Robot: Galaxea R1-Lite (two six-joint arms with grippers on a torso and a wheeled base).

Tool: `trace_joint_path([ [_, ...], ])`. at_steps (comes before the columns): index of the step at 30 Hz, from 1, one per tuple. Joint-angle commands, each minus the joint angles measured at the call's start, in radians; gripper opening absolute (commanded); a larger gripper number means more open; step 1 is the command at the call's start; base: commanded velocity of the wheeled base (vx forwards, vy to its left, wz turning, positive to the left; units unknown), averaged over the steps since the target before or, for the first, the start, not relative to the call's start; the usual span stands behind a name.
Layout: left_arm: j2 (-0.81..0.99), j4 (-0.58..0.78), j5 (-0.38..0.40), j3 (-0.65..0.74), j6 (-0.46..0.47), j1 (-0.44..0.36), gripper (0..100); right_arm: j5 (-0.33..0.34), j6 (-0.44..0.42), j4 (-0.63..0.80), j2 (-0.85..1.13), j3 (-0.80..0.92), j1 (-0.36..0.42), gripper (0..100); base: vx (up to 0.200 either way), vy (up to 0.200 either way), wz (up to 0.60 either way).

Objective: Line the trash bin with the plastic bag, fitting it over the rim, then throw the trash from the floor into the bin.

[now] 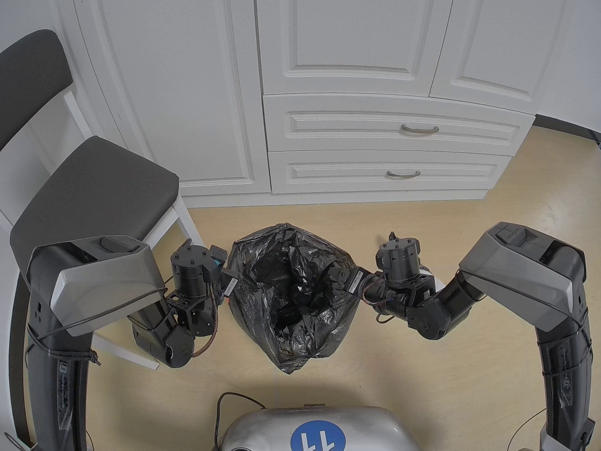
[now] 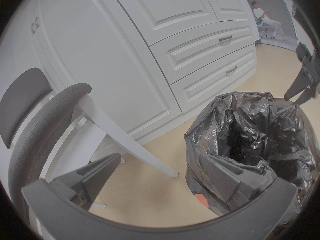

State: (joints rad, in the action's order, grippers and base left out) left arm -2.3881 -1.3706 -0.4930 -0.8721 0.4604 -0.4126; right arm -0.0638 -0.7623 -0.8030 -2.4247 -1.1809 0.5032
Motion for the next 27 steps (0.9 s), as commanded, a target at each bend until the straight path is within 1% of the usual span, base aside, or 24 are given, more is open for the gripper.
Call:
trace_joint_path([
  [1,-0.019,-0.001,0.001,-0.019,-0.002,0.000,100,-0.004,0.012,0.002,-0.031,-0.023,-0.025,100,0.000,0.000,0.00],
  [4,-0.031,-0.001,-0.001,-0.033,-0.005,0.000,100,-0.005,0.018,0.002,-0.054,-0.033,-0.025,100,0.000,0.000,0.00],
  [7,-0.042,-0.001,0.001,-0.045,-0.013,0.000,100,-0.028,0.034,0.010,-0.079,-0.056,-0.031,100,0.000,0.000,0.00],
  [9,-0.046,0.001,0.001,-0.053,-0.020,0.000,100,-0.037,0.041,0.011,-0.100,-0.071,-0.046,100,0.000,0.000,0.00],
  [13,-0.063,-0.001,0.001,-0.074,-0.034,0.000,100,-0.037,0.041,0.019,-0.113,-0.094,-0.089,100,0.000,0.000,0.00],
  [17,-0.085,-0.001,0.001,-0.103,-0.039,0.001,100,-0.037,0.041,0.021,-0.114,-0.097,-0.115,100,0.000,0.000,0.00],
  [23,-0.115,0.004,-0.001,-0.148,-0.065,0.009,100,-0.037,0.041,0.021,-0.119,-0.106,-0.123,100,0.000,0.000,0.00],
  [27,-0.122,0.004,-0.001,-0.165,-0.074,0.012,100,-0.037,0.040,0.021,-0.106,-0.097,-0.109,100,0.000,0.000,0.00],
])
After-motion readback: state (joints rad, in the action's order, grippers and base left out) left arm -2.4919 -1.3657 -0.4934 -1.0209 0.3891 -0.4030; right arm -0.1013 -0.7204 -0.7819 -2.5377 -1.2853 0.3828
